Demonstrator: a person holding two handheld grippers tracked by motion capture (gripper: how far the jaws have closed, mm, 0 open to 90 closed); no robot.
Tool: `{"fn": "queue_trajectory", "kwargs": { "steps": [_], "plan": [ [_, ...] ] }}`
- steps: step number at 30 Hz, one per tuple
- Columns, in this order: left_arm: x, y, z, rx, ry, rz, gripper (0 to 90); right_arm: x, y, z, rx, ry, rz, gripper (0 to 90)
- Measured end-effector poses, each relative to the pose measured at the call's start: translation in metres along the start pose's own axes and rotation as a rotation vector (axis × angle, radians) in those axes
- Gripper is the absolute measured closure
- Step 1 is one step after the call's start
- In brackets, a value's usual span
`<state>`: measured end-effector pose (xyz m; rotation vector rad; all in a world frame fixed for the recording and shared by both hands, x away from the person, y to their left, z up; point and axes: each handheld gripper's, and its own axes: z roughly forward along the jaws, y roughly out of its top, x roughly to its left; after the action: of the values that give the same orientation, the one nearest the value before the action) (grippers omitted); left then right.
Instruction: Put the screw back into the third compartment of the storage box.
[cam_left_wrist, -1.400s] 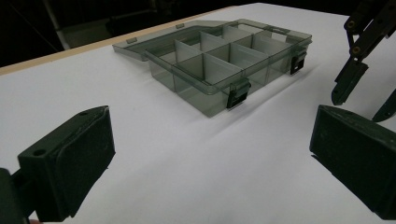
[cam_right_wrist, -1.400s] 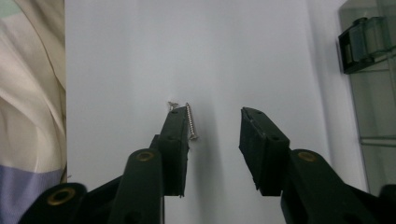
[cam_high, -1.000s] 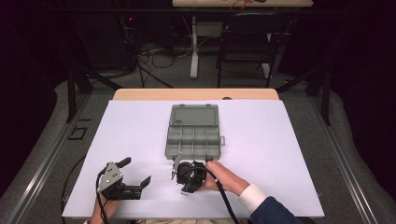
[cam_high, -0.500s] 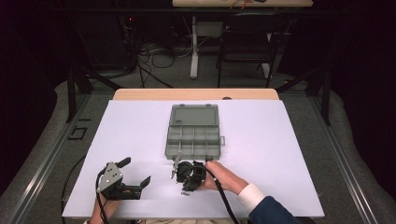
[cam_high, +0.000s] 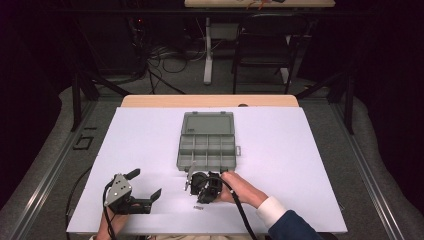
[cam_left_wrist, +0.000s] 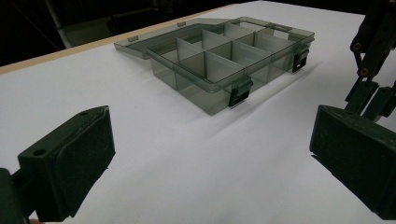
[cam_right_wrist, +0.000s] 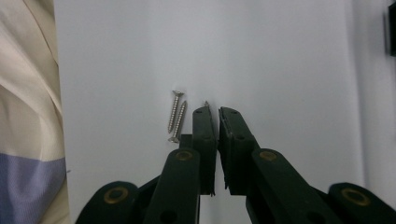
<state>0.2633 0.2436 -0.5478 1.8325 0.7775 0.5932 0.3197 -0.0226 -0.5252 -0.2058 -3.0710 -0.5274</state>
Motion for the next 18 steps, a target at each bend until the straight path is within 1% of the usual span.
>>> {"fn": "queue_trajectory", "kwargs": {
  "steps": [3, 13, 18],
  "plan": [
    [0.0, 0.0, 0.0, 0.0, 0.0, 0.0, 0.0, -0.001, -0.001, -0.005, -0.006, -0.01, -0.007, 86.0],
    [0.0, 0.0, 0.0, 0.001, 0.0, -0.001, 0.0, -0.004, -0.004, -0.02, -0.011, -0.037, 0.008, 86.2],
    [0.0, 0.0, 0.0, 0.0, 0.005, 0.0, 0.0, -0.004, -0.007, -0.026, 0.001, -0.05, 0.012, 86.1]
  ]
}}
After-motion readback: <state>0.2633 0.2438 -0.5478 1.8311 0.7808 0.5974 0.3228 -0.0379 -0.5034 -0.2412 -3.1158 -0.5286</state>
